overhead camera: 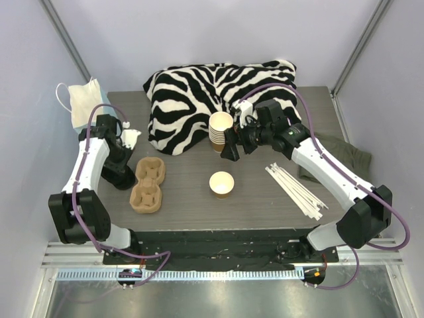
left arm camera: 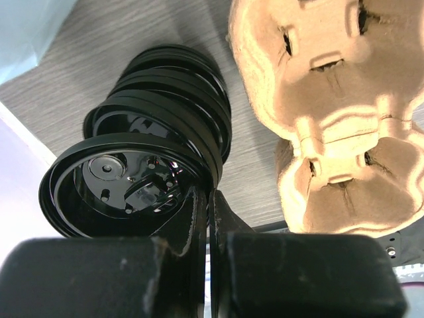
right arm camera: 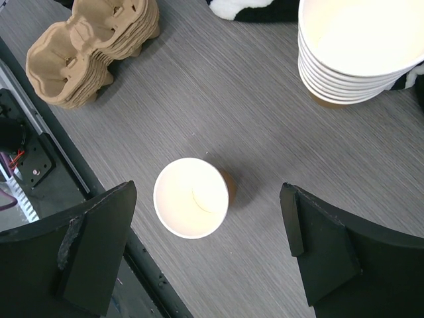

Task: Pack the takeout coffee

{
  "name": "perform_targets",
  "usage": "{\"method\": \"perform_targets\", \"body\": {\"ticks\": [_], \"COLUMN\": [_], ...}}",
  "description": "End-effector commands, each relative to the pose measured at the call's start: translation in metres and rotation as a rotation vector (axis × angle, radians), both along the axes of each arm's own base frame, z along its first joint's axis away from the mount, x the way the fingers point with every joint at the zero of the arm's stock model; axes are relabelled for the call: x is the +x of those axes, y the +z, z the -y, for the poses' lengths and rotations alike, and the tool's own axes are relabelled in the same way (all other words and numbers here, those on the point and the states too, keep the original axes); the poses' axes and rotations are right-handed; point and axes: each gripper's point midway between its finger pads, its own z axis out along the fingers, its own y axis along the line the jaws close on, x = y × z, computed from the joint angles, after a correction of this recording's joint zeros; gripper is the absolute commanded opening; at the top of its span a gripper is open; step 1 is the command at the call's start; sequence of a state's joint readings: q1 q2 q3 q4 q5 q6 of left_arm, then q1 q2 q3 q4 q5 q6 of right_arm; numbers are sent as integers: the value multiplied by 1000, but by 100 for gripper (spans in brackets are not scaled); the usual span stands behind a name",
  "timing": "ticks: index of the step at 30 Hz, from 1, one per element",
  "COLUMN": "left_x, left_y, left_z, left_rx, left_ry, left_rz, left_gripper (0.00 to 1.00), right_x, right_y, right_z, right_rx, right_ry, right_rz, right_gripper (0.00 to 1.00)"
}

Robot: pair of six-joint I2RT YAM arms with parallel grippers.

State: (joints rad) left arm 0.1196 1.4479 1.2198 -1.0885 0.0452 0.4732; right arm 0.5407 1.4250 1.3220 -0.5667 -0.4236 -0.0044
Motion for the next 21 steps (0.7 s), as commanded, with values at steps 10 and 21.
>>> {"method": "perform_targets", "body": {"ticks": [10,21], "left_x": [8,-2], "left_y": [4,22], "left_z": [0,-2], "left_rx": [-4,-95], "left_ry": [6,-4], "left_rz": [44,17], "left_gripper": [33,47], "right_x": [5,3], "right_y": [19,20], "right_z": [-6,-5], "right_rx": [32,34], "right_ry": [13,14], "right_rz": [34,32], "right_gripper": [100,100]}}
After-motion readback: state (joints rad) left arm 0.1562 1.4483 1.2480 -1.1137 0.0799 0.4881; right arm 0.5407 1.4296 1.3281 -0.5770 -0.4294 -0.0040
